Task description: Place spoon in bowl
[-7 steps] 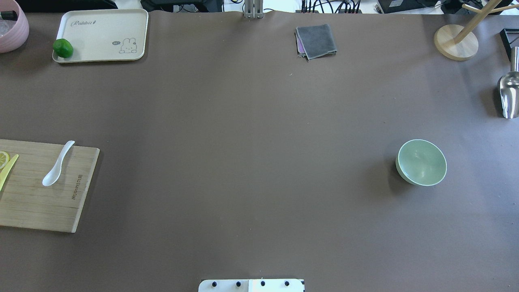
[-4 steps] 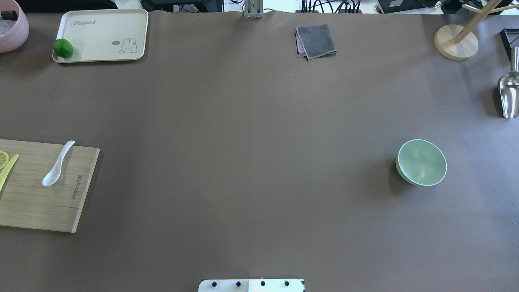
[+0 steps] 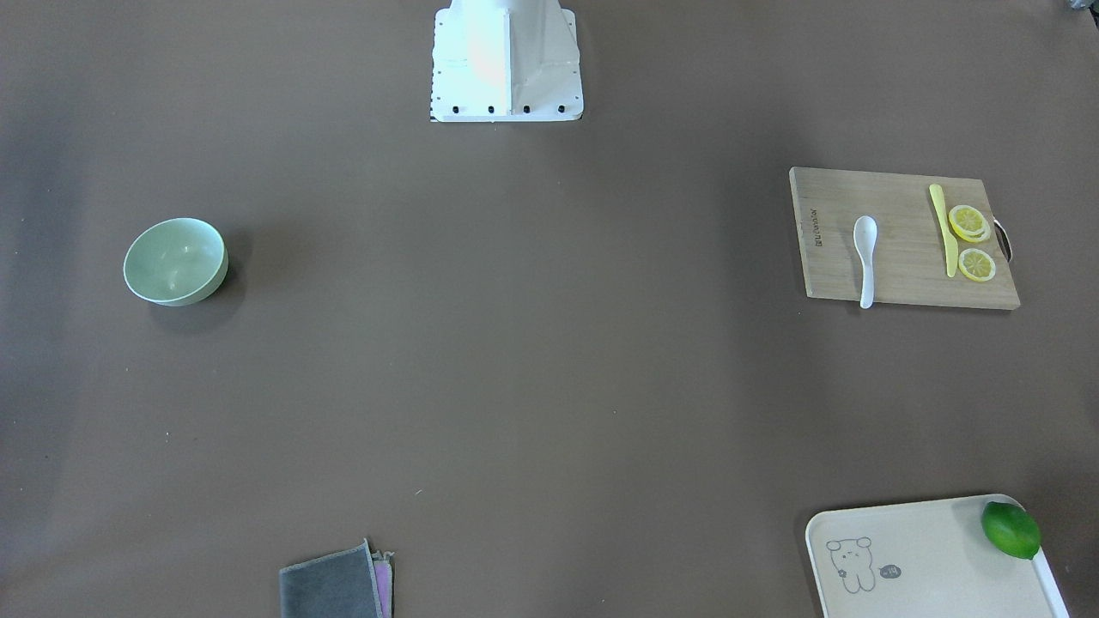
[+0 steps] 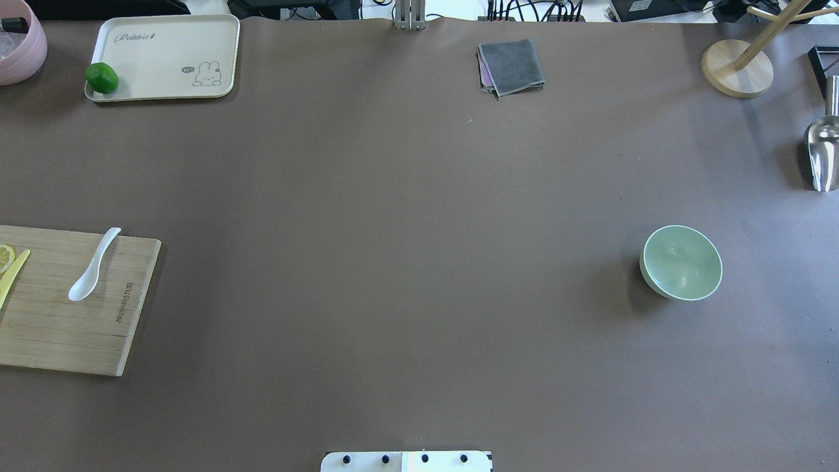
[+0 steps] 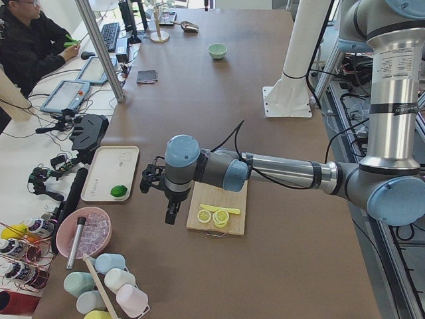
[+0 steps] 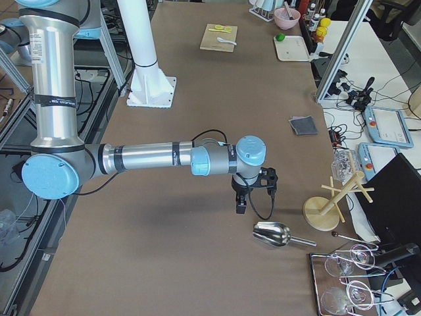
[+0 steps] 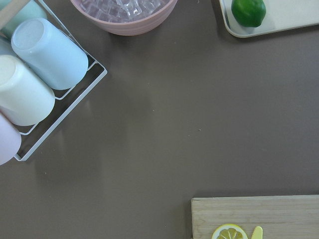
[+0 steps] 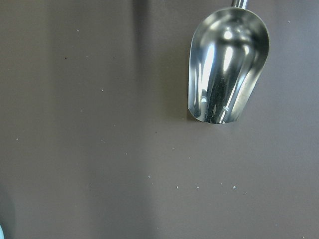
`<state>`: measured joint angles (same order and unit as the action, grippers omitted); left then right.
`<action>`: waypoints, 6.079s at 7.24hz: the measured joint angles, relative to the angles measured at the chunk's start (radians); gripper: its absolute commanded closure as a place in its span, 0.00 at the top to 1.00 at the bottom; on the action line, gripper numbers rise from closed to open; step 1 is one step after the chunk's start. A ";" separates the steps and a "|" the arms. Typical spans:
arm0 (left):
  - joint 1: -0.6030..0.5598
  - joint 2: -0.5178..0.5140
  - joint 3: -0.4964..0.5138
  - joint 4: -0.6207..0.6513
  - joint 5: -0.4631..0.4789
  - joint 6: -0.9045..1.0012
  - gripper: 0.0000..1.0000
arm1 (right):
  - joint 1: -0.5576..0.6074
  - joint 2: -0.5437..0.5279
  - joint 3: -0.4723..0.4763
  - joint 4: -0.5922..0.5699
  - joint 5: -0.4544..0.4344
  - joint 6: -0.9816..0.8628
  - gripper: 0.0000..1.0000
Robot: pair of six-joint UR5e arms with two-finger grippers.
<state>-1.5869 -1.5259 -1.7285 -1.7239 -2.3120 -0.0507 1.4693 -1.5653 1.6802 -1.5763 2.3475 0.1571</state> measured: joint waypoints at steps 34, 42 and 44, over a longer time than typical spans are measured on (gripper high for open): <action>0.252 -0.083 0.059 -0.454 -0.092 -0.474 0.98 | -0.542 0.030 -0.010 0.637 -0.030 0.648 0.00; 0.252 -0.106 0.160 -0.517 -0.092 -0.472 0.98 | -0.870 0.625 -0.095 0.321 -0.343 1.046 0.00; 0.252 -0.107 0.166 -0.525 -0.092 -0.473 0.98 | -0.905 0.670 -0.151 0.316 -0.385 1.051 0.00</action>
<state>-1.3345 -1.6333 -1.5628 -2.2492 -2.4038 -0.5236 0.5647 -0.8954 1.5288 -1.2603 1.9628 1.2084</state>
